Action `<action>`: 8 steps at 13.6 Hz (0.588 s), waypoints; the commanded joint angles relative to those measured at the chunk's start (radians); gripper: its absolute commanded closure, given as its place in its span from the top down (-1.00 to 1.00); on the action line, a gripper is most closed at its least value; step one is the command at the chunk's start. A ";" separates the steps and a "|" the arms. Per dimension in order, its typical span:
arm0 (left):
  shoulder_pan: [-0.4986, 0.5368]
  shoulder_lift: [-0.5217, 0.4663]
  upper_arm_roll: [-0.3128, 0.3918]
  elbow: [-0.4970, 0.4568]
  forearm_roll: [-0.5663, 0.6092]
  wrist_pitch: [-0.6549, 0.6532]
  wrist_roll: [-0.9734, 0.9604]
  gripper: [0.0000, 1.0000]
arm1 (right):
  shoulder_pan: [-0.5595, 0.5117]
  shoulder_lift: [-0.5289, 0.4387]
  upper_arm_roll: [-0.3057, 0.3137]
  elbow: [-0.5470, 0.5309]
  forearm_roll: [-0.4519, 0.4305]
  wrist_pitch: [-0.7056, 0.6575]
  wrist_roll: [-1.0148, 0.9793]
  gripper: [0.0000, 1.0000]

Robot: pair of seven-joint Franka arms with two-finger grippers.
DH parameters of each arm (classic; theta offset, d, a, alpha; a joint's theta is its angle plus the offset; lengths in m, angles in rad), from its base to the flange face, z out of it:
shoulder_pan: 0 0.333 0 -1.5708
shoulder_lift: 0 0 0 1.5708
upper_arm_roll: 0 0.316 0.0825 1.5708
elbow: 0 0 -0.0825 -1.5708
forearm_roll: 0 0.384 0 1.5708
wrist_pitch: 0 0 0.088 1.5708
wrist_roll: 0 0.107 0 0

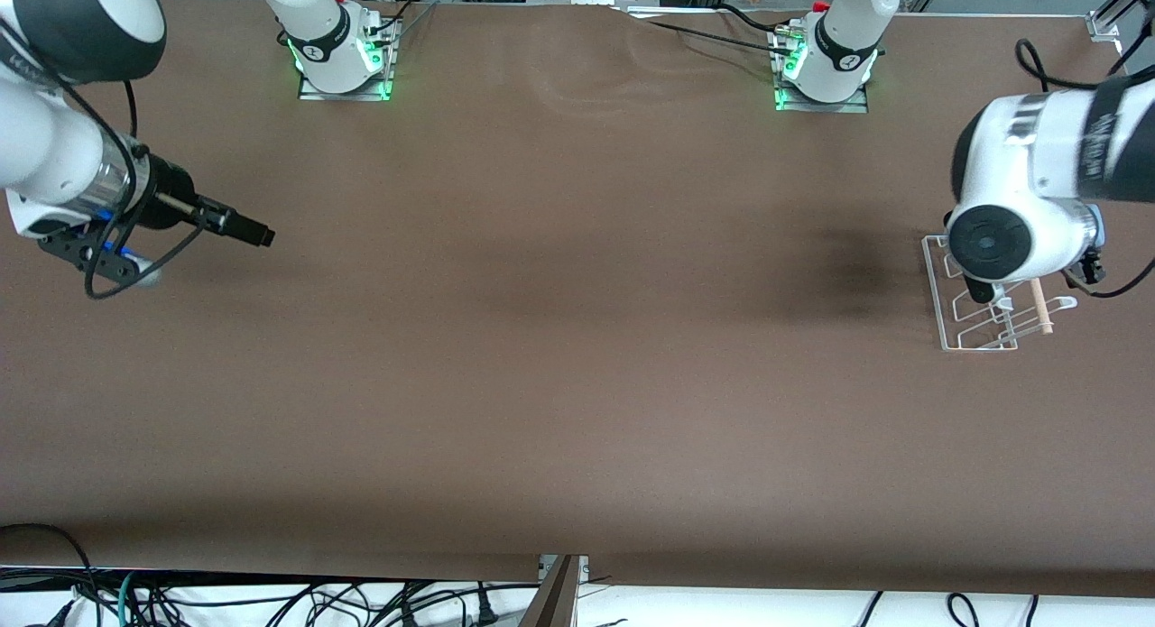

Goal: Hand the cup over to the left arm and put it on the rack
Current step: 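Move the cup with the left gripper over the wire rack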

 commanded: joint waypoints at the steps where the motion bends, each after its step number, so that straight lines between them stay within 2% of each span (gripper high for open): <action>1: -0.018 -0.074 -0.014 -0.194 0.119 0.003 -0.085 -0.76 | -0.003 -0.094 0.002 -0.123 -0.064 0.051 -0.058 0.98; 4: -0.015 -0.149 -0.096 -0.433 0.204 0.010 -0.243 -0.76 | 0.012 -0.115 -0.013 -0.137 -0.128 0.044 -0.124 0.98; 6: -0.016 -0.175 -0.105 -0.518 0.215 0.014 -0.318 -0.76 | 0.076 -0.132 -0.111 -0.148 -0.161 0.042 -0.214 0.98; 8: -0.013 -0.180 -0.120 -0.582 0.235 0.015 -0.439 -0.76 | 0.078 -0.140 -0.154 -0.147 -0.159 0.045 -0.307 0.98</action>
